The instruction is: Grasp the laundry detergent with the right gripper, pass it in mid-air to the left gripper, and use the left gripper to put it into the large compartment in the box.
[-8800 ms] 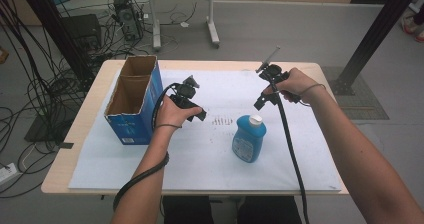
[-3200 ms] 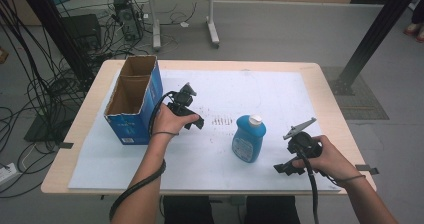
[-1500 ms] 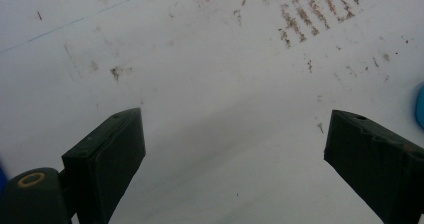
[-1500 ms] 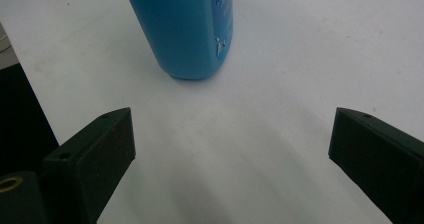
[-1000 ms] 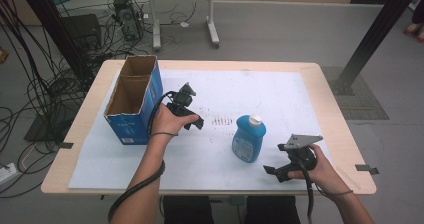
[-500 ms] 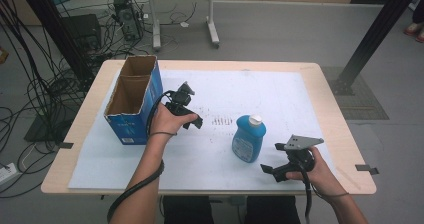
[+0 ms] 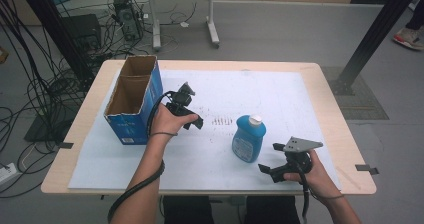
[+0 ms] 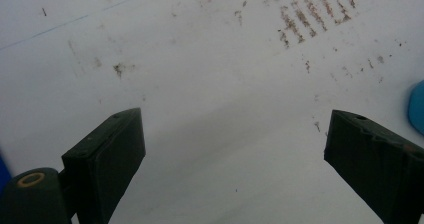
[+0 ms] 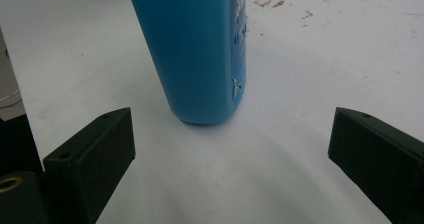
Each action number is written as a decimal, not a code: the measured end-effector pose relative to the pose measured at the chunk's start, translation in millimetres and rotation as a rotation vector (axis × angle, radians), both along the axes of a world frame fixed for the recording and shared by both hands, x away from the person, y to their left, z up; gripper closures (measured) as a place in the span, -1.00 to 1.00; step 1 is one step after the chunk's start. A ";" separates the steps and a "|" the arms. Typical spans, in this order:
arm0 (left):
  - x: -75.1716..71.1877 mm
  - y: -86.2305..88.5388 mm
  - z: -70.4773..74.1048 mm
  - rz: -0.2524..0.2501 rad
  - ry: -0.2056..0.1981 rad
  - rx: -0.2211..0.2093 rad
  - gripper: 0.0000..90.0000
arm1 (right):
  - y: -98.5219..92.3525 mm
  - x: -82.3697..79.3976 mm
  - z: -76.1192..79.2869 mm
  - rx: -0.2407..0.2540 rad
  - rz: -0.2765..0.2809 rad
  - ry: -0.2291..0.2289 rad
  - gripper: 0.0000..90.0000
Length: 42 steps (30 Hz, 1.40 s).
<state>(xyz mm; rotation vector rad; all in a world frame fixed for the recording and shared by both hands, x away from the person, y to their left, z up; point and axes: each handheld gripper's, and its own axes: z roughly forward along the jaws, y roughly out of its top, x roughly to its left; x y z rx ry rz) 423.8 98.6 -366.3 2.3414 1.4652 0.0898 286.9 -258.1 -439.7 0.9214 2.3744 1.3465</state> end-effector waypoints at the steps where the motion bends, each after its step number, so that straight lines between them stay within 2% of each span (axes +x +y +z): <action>1: -0.2 0.4 0.1 0.000 0.001 0.002 -0.78 | 0.0 0.0 0.0 0.000 0.000 0.000 -0.90; 13: -2.0 1.7 3.6 0.006 -0.005 -0.001 -0.78 | 1.7 -3.6 -10.0 0.053 0.018 -0.042 -0.90; 22: -2.9 3.6 5.3 0.004 -0.006 0.000 -0.78 | 3.3 -6.3 -12.4 0.088 0.043 -0.091 -0.91; 29: -3.6 4.4 6.0 0.008 -0.008 0.000 -0.78 | 4.9 -6.9 -15.9 0.110 0.054 -0.103 -0.91; 42: -4.6 6.7 5.2 0.010 -0.006 0.003 -0.78 | 6.2 -5.5 -21.4 0.140 0.042 -0.112 -0.90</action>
